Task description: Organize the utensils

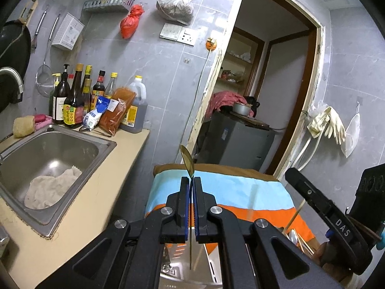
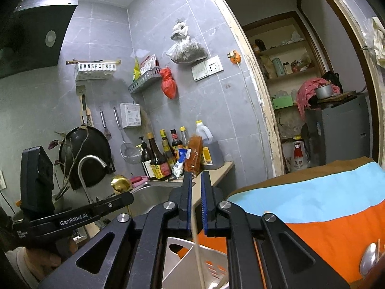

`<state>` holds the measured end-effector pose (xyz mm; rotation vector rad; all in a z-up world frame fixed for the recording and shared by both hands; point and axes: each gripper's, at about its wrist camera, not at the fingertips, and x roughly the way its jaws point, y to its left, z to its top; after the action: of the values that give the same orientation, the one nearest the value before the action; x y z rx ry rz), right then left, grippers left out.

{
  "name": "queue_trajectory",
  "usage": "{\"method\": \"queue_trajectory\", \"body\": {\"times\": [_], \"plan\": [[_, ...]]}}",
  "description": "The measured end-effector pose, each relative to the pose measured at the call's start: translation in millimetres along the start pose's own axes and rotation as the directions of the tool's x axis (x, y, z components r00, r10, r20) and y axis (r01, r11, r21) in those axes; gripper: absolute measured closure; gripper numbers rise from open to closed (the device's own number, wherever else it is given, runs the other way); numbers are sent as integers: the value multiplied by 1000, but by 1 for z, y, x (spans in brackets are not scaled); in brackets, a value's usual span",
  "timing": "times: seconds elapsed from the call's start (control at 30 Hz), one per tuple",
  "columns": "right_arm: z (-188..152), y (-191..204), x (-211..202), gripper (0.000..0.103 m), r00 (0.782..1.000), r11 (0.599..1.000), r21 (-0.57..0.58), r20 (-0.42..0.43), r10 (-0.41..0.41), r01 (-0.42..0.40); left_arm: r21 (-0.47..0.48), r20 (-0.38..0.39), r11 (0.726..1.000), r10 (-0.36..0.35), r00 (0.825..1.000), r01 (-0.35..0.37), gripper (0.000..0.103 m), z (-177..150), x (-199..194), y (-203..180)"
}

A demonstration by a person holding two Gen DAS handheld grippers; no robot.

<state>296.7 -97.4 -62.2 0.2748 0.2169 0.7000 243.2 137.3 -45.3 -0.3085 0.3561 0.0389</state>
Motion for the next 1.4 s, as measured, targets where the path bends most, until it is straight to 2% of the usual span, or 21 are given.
{"method": "queue_trajectory", "body": {"times": [0.07, 0.1, 0.17, 0.23, 0.33, 0.4, 0.43, 0.47, 0.53, 0.6, 0.67, 0.77, 0.87, 0.97, 1.4], "plan": [[2, 0, -4, 72, 1000, 1000, 6, 2, 0, 0, -5, -4, 1000, 6, 1000, -6, 97, 1, -3, -1], [4, -1, -7, 68, 1000, 1000, 10, 5, 1, -1, -15, -8, 1000, 3, 1000, -3, 95, 1, -4, -1], [10, -1, -12, 67, 1000, 1000, 15, 10, 0, 0, -30, -14, 1000, -4, 1000, 3, 81, 2, -5, -1], [14, 0, -16, 67, 1000, 1000, 12, 10, -3, 2, -44, -14, 999, -5, 1000, 4, 72, 3, -8, -2], [22, -1, -23, 67, 1000, 1000, 7, 4, -15, 15, -56, -18, 998, -3, 1000, 2, 66, 7, -12, -6], [28, -2, -29, 67, 1000, 1000, 4, 3, -27, 27, -54, -14, 999, 1, 1000, -2, 59, 10, -16, -12], [32, -4, -33, 64, 999, 999, 4, 5, -35, 34, -54, -11, 999, 0, 1000, -1, 52, 11, -17, -15], [36, -6, -37, 57, 999, 999, 3, 7, -44, 44, -55, -4, 998, -1, 1000, 1, 46, 13, -20, -19], [43, -9, -45, 50, 998, 998, 4, 16, -61, 61, -54, 7, 999, -3, 1000, 3, 36, 17, -23, -28], [50, -14, -53, 46, 996, 996, 3, 23, -85, 85, -46, 23, 999, -5, 1000, 6, 28, 19, -26, -41], [57, -20, -63, 32, 993, 993, -1, 28, -116, 116, -33, 39, 999, -6, 999, 7, 17, 21, -28, -53], [67, -30, -79, 20, 986, 988, -5, 49, -156, 157, -9, 77, 1000, 1, 997, -1, 2, 22, -32, -75], [77, -44, -97, 9, 977, 979, -14, 64, -204, 206, 8, 112, 1000, 8, 994, -9, 0, 20, -36, -96], [84, -57, -114, 4, 963, 966, -18, 77, -257, 259, 24, 121, 999, 22, 992, -25, 0, 18, -34, -117], [88, -132, -174, 2, 907, 908, 6, 39, -420, 420, 91, 96, 996, 0, 995, -9, 0, -9, -24, -191]]}}
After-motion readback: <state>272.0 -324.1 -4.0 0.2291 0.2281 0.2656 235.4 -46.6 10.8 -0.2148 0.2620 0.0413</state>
